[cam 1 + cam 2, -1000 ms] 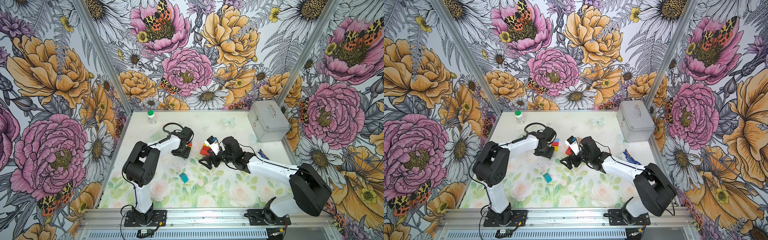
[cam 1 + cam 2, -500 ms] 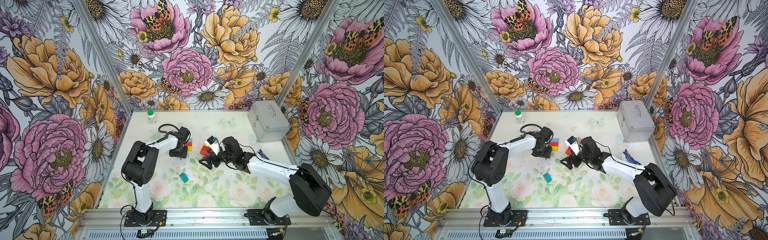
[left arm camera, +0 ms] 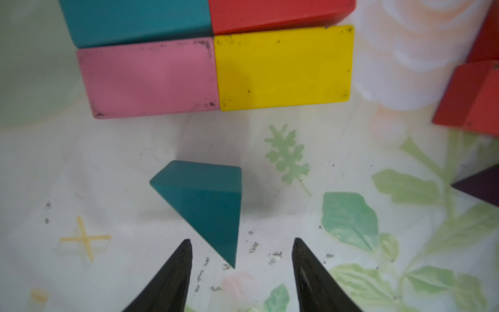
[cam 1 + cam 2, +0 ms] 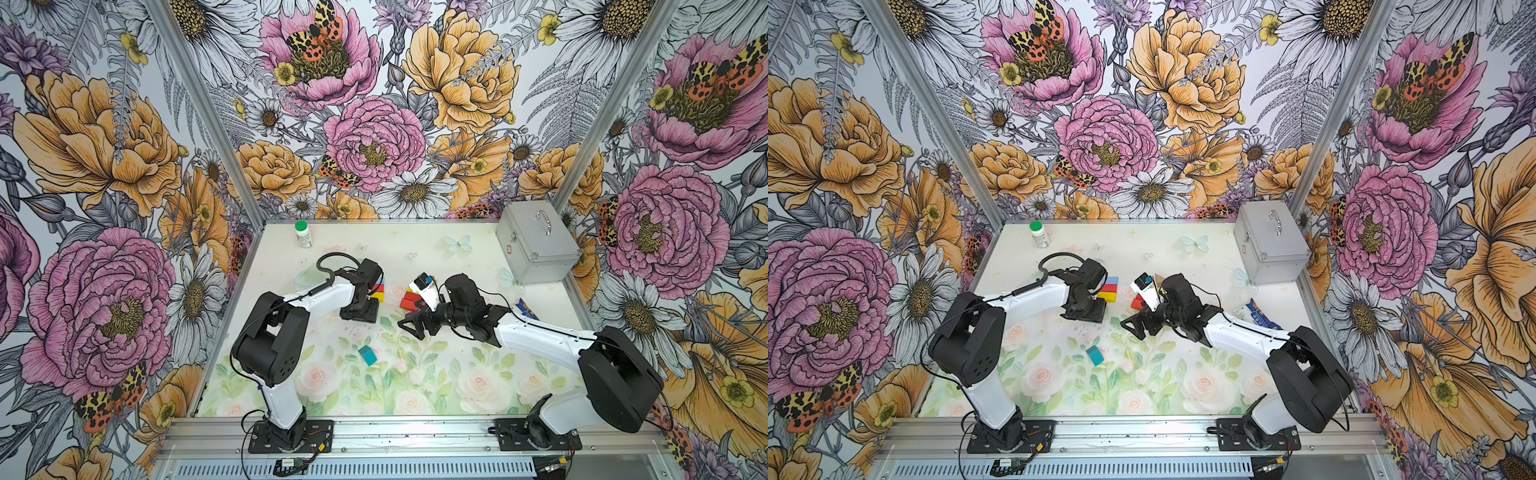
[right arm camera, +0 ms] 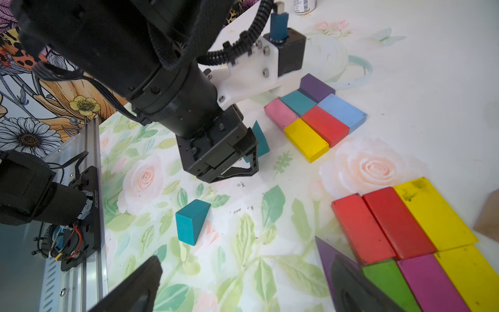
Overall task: Assemble a piece of candy with building blocks
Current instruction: Assemble the building block at the center of the board.
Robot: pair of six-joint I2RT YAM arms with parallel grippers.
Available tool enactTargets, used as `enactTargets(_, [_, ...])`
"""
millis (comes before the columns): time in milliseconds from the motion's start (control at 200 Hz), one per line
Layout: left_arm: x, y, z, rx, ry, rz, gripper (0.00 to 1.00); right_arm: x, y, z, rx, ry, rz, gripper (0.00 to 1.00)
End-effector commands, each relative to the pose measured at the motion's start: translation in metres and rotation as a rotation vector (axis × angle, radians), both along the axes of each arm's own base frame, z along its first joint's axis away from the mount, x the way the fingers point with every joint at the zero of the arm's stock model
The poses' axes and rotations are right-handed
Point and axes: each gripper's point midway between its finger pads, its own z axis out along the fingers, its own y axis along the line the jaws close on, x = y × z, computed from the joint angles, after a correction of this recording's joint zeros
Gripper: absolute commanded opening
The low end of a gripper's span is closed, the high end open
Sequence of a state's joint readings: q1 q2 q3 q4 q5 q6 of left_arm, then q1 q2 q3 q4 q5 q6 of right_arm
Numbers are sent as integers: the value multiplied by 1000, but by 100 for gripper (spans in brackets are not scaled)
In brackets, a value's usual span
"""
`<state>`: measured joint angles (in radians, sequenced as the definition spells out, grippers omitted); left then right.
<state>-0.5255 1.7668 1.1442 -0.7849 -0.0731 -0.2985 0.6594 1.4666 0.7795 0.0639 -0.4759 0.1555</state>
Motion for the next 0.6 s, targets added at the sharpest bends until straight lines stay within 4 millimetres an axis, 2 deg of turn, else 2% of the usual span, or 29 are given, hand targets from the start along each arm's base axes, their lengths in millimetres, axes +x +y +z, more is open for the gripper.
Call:
enactTargets(0, [-1,-11,-1,-31,4,1,60,0,-1,14,29,-40,5,98])
enactTargets(375, [14,-29,6,-57,-31,-15,60,-1,-2,15,29,-47,3,98])
enactTargets(395, [13,-28,-5,-42,-4,-14,60,-1,-3,15,30,-48,4,98])
enactTargets(595, [19,-32,-4,-42,-14,-18,60,0,-3,14,28,-46,2,98])
